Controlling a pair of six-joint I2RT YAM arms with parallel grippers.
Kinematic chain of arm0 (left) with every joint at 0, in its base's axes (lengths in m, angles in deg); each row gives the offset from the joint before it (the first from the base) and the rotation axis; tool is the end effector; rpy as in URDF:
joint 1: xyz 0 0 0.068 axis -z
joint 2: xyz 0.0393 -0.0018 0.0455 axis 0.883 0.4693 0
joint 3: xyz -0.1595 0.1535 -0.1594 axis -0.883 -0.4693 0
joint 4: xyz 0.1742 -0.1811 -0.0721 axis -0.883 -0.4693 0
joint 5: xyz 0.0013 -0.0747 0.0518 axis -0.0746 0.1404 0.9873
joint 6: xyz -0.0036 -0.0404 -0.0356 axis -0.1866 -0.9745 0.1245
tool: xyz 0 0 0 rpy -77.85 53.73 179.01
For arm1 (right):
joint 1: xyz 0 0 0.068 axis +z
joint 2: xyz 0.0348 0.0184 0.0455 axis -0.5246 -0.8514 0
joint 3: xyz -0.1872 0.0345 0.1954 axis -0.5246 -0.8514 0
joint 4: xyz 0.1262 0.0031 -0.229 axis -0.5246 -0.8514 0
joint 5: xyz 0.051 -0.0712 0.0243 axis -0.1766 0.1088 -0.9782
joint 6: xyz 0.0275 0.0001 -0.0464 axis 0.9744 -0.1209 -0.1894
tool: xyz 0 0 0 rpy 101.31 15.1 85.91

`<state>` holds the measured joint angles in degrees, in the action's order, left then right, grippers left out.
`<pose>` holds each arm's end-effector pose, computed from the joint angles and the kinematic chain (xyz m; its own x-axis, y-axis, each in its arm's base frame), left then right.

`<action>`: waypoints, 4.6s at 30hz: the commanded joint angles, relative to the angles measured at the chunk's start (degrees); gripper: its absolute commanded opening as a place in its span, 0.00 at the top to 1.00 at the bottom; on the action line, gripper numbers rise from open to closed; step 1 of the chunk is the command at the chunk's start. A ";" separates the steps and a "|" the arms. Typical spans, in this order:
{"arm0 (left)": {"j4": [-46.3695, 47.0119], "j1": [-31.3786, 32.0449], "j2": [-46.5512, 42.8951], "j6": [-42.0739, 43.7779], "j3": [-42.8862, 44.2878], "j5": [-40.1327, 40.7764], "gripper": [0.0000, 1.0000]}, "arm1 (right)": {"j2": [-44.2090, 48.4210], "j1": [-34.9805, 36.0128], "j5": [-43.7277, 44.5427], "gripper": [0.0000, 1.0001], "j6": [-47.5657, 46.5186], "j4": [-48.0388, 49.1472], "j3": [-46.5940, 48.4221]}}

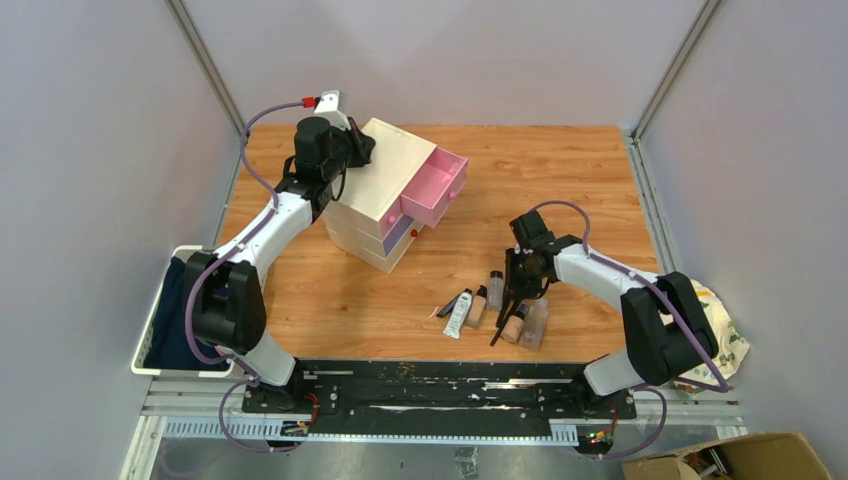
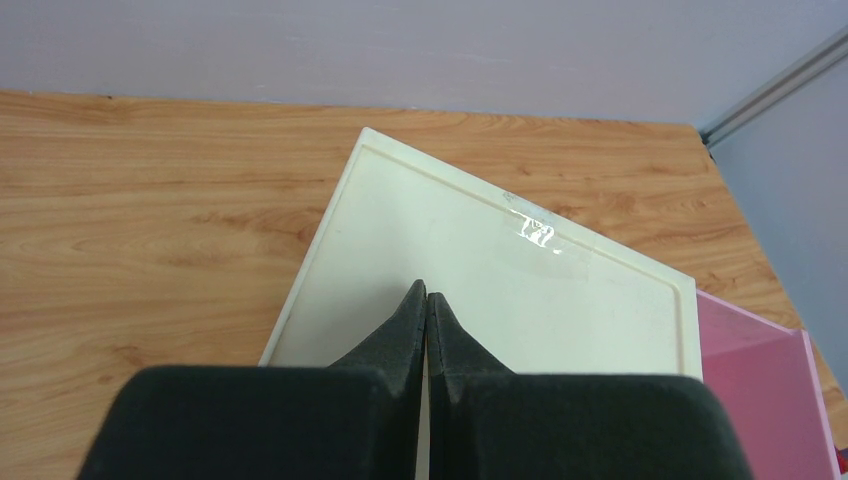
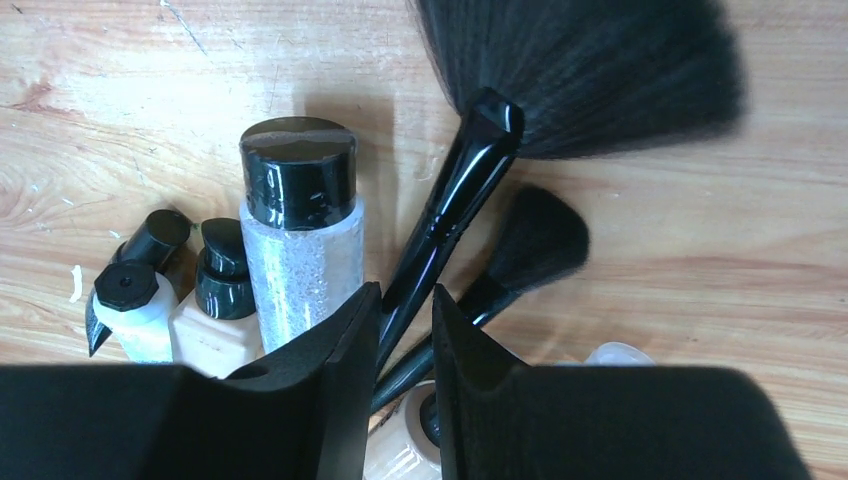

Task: Organize the makeup
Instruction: Pick up the makeup brush from the center of the board, then place the makeup brush at the center of the board, then pick up the makeup from the corner of the board.

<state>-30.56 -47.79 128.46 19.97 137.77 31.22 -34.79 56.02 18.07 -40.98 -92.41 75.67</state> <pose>0.3703 -0.0985 0.3224 -0.3218 -0.2919 -0.9007 0.2641 0.8859 -0.3815 0.2392 0.1126 0.1735 -0.9326 0.1014 -0.3463 -0.0063 0.9550 0.2966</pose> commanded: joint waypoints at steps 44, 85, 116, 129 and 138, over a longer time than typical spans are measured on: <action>-14.15 -0.16 2.08 1.81 -4.14 0.51 1.00 | 9.12 3.30 5.05 1.00 -2.75 -7.44 10.31; -14.50 -0.16 2.99 2.07 -3.88 0.47 1.00 | 2.49 3.26 8.73 0.46 -3.34 -8.34 11.77; -9.56 0.33 0.96 -2.51 -7.09 -11.20 1.00 | 27.71 0.98 14.84 0.62 20.42 -41.21 -4.13; -6.24 0.37 0.11 -3.43 -8.73 -13.90 1.00 | 35.86 1.95 16.37 0.36 29.40 -44.87 -11.53; -4.49 0.37 -0.83 -3.68 -10.01 -14.29 1.00 | 29.32 2.13 20.99 0.42 34.58 -46.72 -8.95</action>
<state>-24.52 -48.06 125.86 16.96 131.95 19.40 -3.73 57.49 35.34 -10.86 -130.42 65.42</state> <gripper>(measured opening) 0.001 0.591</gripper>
